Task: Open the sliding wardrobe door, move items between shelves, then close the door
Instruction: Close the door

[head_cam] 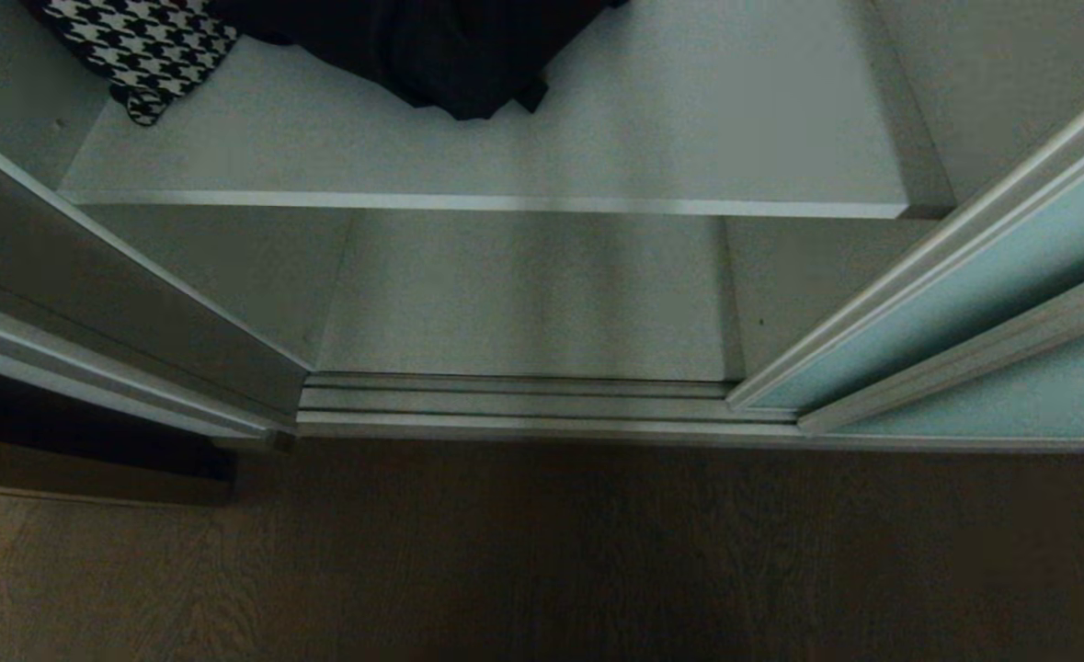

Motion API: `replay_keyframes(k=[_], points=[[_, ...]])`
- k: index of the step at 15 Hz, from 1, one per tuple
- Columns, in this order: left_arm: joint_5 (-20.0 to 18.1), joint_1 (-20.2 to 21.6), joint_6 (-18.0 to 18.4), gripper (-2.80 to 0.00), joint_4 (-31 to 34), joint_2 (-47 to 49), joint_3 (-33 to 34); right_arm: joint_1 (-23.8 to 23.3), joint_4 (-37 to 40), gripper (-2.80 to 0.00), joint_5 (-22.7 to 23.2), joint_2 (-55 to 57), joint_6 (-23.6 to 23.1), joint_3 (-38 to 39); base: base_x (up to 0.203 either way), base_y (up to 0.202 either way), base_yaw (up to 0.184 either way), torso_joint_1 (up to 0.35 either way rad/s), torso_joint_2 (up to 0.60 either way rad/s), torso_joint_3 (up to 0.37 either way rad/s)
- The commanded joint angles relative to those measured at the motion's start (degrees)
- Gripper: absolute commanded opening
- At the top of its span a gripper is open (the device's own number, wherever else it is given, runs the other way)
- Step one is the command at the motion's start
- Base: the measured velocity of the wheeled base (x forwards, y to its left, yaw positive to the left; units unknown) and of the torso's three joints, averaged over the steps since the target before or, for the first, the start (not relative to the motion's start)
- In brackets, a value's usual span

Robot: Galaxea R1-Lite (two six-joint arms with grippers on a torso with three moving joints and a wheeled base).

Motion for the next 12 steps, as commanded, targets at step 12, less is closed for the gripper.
replay_keyframes(k=[12], points=[[0.0,0.0,-0.1,-2.80,-0.1,0.1,0.0,0.0,0.0,-2.80,0.0,-0.2,0.0,0.0,-0.093,0.000,0.000,-0.001,0.00,0.000]])
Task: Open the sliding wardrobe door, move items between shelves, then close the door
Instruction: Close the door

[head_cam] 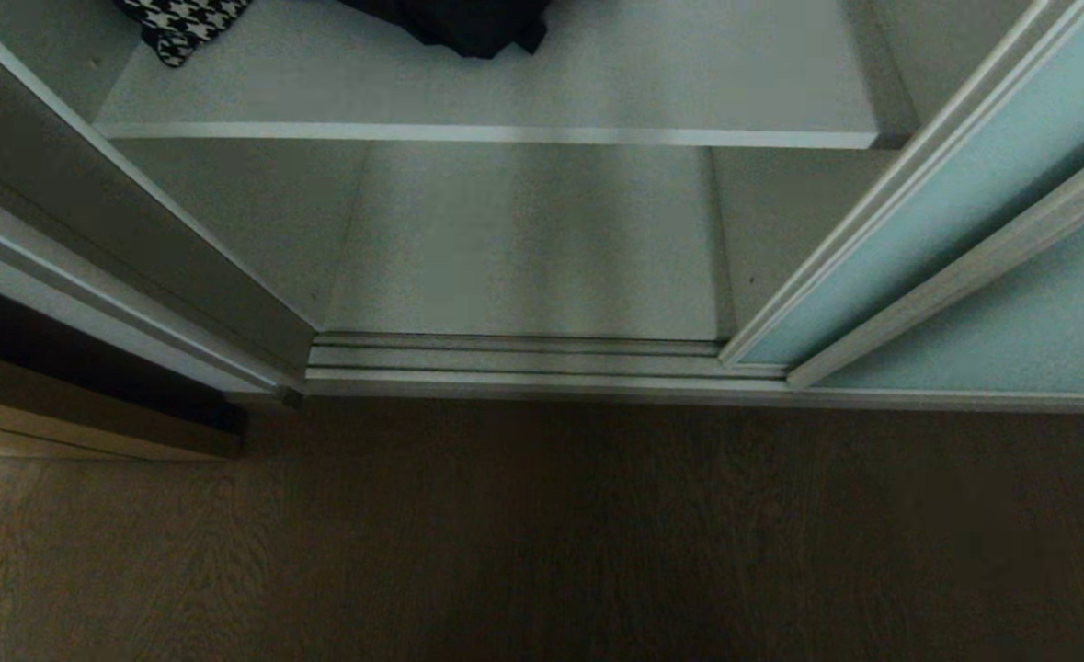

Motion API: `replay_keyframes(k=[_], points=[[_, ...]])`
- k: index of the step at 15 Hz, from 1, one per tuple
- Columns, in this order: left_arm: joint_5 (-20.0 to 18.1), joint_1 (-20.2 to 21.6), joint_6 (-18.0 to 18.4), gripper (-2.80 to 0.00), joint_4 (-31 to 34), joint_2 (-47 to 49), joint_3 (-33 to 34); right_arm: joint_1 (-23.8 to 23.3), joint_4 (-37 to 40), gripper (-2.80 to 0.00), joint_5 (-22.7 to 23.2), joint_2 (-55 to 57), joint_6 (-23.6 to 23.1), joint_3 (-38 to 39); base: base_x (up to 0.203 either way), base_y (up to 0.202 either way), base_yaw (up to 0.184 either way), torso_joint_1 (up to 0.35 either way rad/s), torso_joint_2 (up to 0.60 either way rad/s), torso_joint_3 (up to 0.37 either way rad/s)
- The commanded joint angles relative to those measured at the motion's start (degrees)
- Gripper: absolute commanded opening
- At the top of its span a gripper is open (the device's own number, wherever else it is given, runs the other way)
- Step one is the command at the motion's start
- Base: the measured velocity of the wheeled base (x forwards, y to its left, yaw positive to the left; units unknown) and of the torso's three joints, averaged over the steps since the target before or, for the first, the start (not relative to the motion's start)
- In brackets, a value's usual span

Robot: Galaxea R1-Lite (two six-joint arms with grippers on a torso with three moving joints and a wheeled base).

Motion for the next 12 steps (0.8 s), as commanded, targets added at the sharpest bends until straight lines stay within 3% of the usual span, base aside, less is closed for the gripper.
replay_keyframes(k=[1,12], points=[[0.0,0.0,0.0,-2.80,0.0,0.1,0.0,0.0,0.0,-2.80,0.0,-0.2,0.0,0.0,0.000,0.000,0.000,0.000,0.00,0.000],[0.0,0.0,0.0,-2.80,0.0,0.1,0.0,0.1,-0.1,-2.80,0.1,-0.1,-0.2,0.0,0.000,0.000,0.000,0.000,0.00,0.000]])
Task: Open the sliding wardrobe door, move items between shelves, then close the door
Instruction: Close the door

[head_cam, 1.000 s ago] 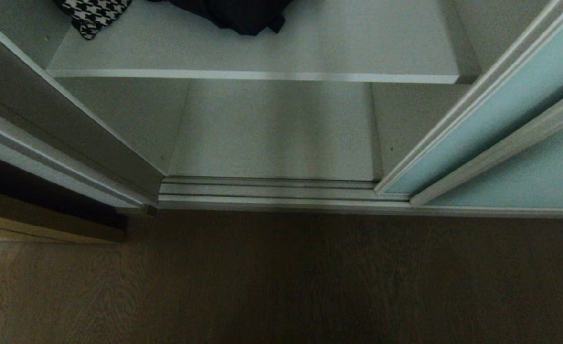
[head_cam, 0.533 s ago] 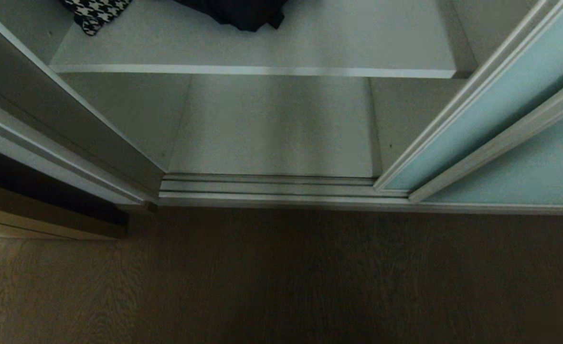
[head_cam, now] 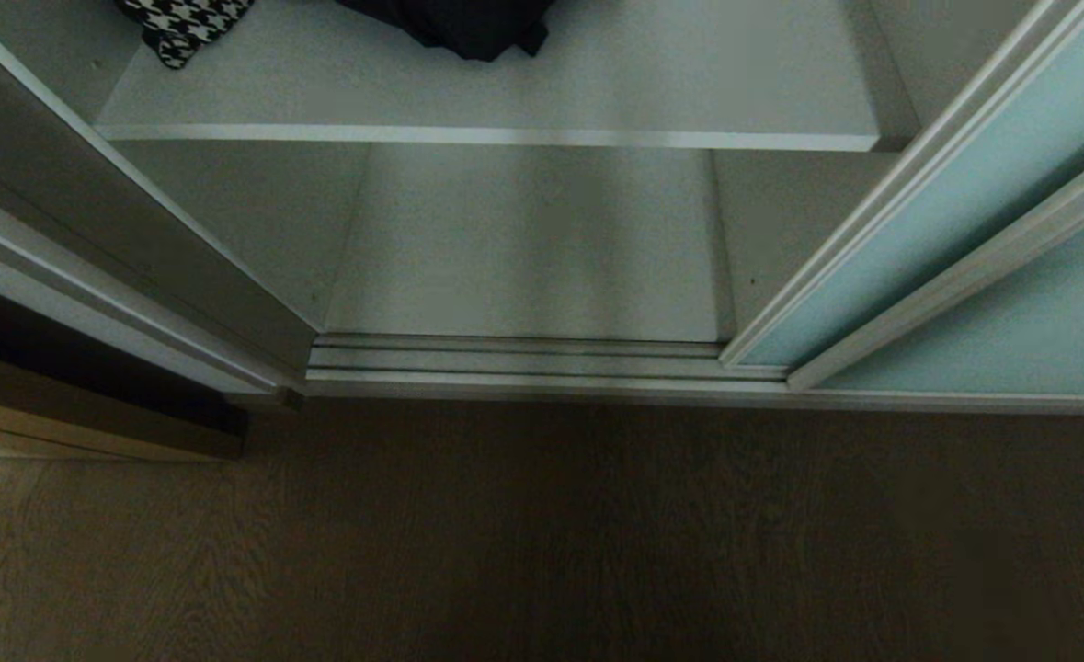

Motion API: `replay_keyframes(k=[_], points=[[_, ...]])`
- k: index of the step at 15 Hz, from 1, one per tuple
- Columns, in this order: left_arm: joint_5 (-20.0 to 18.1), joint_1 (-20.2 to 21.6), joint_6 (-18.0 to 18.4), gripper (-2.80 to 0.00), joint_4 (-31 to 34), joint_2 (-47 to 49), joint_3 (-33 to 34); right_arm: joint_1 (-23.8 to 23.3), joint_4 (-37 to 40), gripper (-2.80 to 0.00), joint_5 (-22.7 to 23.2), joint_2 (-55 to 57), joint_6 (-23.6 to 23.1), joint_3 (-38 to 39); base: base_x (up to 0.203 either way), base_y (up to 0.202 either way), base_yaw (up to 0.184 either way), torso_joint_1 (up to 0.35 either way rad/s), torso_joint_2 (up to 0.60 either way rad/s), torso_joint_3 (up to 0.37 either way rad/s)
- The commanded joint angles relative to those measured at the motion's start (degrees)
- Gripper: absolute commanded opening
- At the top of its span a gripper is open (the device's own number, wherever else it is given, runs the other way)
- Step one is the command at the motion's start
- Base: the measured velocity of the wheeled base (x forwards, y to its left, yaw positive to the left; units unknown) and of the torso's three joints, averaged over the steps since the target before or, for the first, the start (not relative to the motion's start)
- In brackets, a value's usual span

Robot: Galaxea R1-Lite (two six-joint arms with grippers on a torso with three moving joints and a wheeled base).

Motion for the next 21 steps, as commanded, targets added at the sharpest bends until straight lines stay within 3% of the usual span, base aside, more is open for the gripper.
replay_keyframes(k=[1,3,5,14,17,21], points=[[0.0,0.0,0.0,-2.80,0.0,0.1,0.0,0.1,-0.1,-2.80,0.0,-0.2,0.3,0.0,0.000,0.000,0.000,0.000,0.00,0.000],[0.0,0.0,0.0,-2.80,0.0,0.1,0.0,0.1,0.6,-2.80,0.2,-0.3,-1.5,-0.9,0.000,0.000,0.000,0.000,0.00,0.000],[0.0,0.0,0.0,-2.80,0.0,0.1,0.0,0.1,2.3,-2.80,0.7,1.5,-1.1,-8.8,0.000,0.000,0.000,0.000,0.00,0.000],[0.0,0.0,0.0,-2.80,0.0,0.1,0.0,2.6,29.8,-2.80,0.7,24.1,6.8,-65.1,0.000,0.000,0.000,0.000,0.00,0.000],[0.0,0.0,0.0,-2.80,0.0,0.1,0.0,5.3,35.6,-2.80,0.6,32.8,12.0,-76.6,0.000,0.000,0.000,0.000,0.00,0.000],[0.0,0.0,0.0,-2.80,0.0,0.1,0.0,12.1,35.7,-2.80,0.4,40.0,26.8,-85.2,0.000,0.000,0.000,0.000,0.00,0.000]])
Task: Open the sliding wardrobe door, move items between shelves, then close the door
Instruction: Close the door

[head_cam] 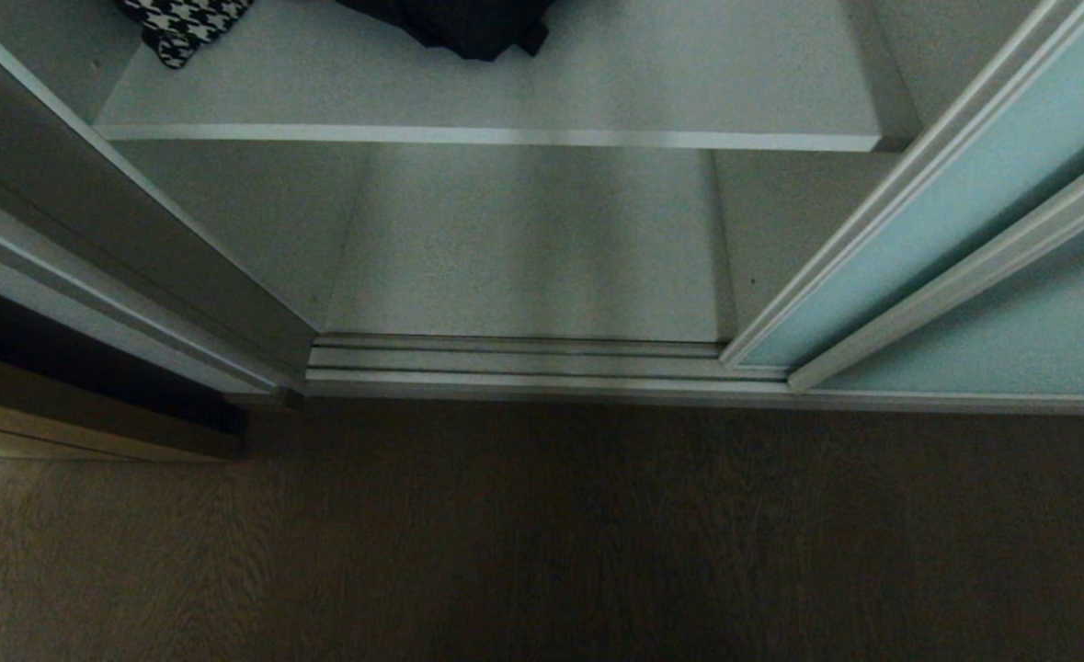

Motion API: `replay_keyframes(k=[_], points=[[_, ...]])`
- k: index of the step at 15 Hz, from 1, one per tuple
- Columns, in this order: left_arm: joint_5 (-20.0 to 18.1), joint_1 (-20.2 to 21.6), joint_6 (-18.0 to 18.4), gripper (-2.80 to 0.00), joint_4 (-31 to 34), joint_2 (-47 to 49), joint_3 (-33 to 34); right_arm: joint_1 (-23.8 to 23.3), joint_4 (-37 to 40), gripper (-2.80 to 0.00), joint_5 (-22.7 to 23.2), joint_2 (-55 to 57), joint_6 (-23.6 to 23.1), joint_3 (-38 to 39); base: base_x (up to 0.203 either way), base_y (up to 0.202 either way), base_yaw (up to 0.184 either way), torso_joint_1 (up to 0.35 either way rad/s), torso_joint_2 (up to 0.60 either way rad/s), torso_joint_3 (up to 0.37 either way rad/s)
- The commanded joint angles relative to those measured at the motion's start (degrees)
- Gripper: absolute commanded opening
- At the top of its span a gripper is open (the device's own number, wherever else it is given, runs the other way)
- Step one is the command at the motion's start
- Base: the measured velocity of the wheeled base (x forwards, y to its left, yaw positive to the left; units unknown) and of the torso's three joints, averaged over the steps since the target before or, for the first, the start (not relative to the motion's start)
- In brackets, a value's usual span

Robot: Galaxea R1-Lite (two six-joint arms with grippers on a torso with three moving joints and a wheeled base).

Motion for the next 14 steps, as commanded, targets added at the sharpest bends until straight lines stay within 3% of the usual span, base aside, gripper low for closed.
replay_keyframes(k=[1,5,9,14], points=[[0.0,0.0,0.0,-2.80,0.0,0.1,0.0,4.2,-1.2,-2.80,-0.1,5.2,6.5,-3.6,0.000,0.000,0.000,0.000,0.00,0.000],[0.0,0.0,0.0,-2.80,0.0,0.1,0.0,5.3,-3.2,-2.80,-1.0,5.7,5.7,-2.9,0.000,0.000,0.000,0.000,0.00,0.000],[0.0,0.0,0.0,-2.80,0.0,0.1,0.0,6.3,-8.3,-2.80,-4.8,9.8,5.2,-3.8,0.000,0.000,0.000,0.000,0.00,0.000],[0.0,0.0,0.0,-2.80,0.0,0.1,0.0,3.9,-7.7,-2.80,-7.1,9.3,2.1,-4.4,0.000,0.000,0.000,0.000,0.00,0.000]])
